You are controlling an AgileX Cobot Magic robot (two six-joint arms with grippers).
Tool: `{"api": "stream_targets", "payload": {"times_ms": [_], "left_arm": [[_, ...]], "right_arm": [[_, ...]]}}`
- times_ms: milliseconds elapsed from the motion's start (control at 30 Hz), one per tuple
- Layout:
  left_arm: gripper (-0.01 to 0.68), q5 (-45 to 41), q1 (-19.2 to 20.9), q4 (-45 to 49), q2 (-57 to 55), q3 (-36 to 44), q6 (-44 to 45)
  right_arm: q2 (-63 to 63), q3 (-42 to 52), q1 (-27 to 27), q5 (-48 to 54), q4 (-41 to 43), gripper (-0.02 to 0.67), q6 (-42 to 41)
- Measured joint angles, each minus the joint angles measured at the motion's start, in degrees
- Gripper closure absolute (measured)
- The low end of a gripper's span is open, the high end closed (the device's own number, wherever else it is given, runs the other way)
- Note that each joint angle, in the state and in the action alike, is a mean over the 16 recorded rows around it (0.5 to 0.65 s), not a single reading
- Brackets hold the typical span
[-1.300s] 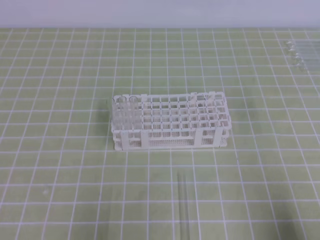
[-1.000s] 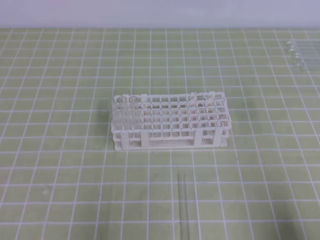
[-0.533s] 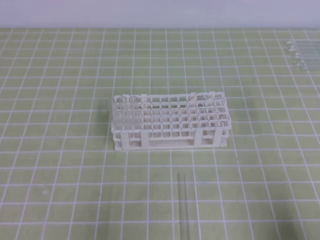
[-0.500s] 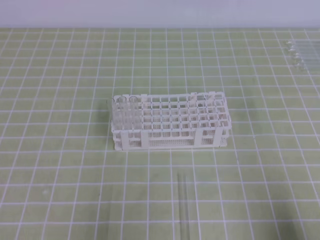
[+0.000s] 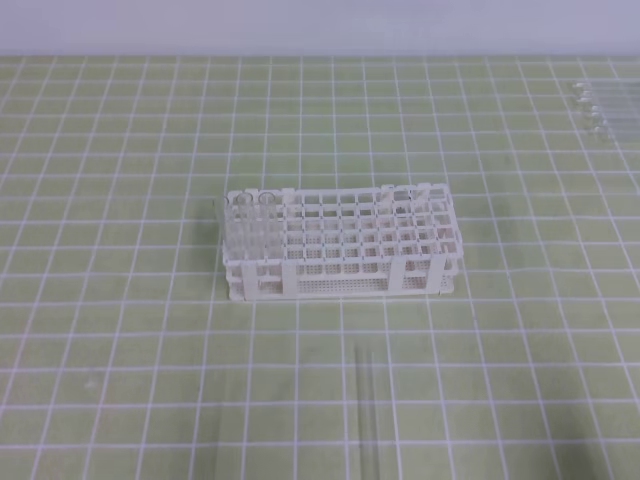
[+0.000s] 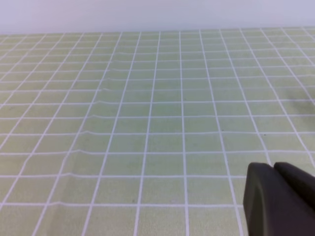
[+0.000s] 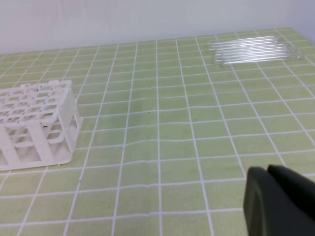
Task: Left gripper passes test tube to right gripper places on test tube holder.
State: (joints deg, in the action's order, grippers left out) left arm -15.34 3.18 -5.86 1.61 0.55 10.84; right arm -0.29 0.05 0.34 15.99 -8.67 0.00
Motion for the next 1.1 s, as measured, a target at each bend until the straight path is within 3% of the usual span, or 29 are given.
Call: {"api": "stream_targets", "payload": {"times_ms": [500,1100], "left_arm": [[0.674,3.0,0.0,-0.6,-0.6,-0.2,-11.2],[0.674,21.8,0.0,-6.6,-0.4,-0.4,-33.5]], "right_arm": [[0.0,0.0,0.0,0.0,0.0,0.666,0.0],[0.0,0.0,0.0,0.0,0.0,0.666,0.0]]}}
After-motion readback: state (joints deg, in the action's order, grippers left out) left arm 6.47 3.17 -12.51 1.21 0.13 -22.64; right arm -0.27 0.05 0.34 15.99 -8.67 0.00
